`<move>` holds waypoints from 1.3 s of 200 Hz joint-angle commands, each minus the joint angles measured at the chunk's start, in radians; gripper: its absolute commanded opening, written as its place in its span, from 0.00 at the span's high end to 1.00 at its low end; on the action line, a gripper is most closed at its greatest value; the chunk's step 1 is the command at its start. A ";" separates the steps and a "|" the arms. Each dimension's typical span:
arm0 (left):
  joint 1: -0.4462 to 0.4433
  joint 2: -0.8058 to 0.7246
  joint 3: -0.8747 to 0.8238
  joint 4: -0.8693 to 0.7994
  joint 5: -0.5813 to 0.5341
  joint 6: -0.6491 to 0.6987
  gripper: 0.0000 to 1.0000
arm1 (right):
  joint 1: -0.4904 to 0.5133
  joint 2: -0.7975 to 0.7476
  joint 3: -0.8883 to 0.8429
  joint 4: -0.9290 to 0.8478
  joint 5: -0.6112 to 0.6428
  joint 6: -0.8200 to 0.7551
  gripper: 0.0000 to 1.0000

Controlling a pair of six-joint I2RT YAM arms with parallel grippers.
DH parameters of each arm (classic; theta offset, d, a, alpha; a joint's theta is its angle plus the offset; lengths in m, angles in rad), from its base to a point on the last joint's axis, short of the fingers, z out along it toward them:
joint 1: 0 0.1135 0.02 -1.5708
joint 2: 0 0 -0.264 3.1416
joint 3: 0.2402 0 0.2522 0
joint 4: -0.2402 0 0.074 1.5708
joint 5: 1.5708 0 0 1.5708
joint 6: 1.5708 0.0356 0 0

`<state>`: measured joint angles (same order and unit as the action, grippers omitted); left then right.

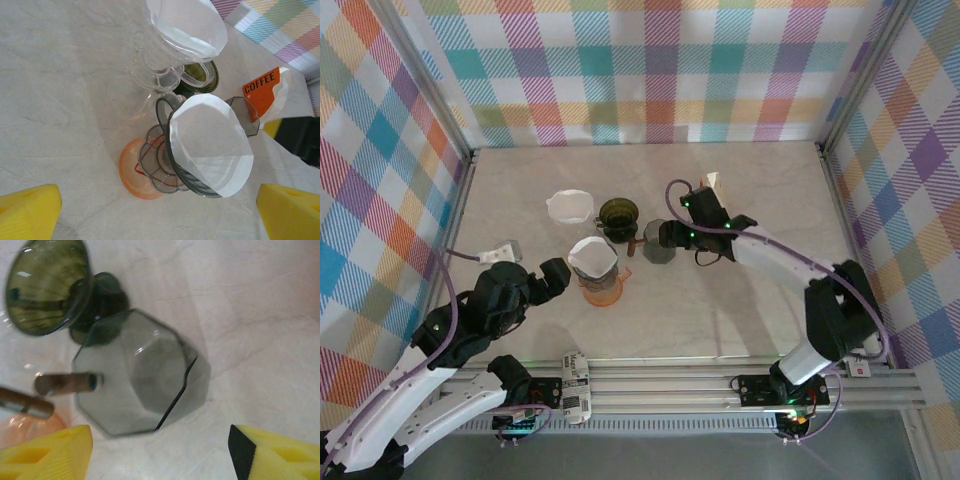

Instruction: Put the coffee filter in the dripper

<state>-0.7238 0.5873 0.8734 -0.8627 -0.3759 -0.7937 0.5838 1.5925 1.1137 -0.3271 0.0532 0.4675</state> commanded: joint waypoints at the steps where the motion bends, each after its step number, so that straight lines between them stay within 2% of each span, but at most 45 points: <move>1: 0.011 -0.018 -0.007 -0.011 -0.002 -0.007 0.00 | -0.017 0.071 0.054 -0.016 0.029 0.023 0.29; 30: 0.012 -0.039 -0.005 -0.024 -0.014 -0.010 0.00 | -0.034 0.139 0.095 -0.013 0.025 0.017 0.38; 60: 0.012 -0.058 -0.013 -0.025 -0.022 -0.016 0.00 | -0.038 0.173 0.123 -0.034 0.023 0.008 0.56; 94: 0.012 -0.067 -0.015 -0.029 -0.023 -0.015 0.00 | -0.040 0.138 0.087 -0.037 0.051 -0.018 0.73; 122: 0.012 -0.068 -0.019 -0.023 -0.018 -0.016 0.00 | -0.040 0.081 0.045 -0.054 0.061 -0.054 0.81; 178: 0.012 -0.071 -0.036 -0.016 -0.049 -0.008 0.00 | -0.013 -0.149 -0.121 -0.128 0.037 -0.126 0.84; 225: 0.012 -0.054 -0.056 0.020 -0.035 -0.013 0.00 | 0.132 -0.259 -0.169 -0.270 0.105 -0.152 0.84; 260: 0.012 -0.044 -0.059 0.028 -0.032 -0.017 0.00 | 0.247 -0.243 -0.166 -0.320 0.174 -0.146 0.83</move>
<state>-0.7238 0.5373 0.8219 -0.8616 -0.4026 -0.7971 0.7773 1.3506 0.9478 -0.5934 0.1623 0.3305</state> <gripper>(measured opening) 0.999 0.164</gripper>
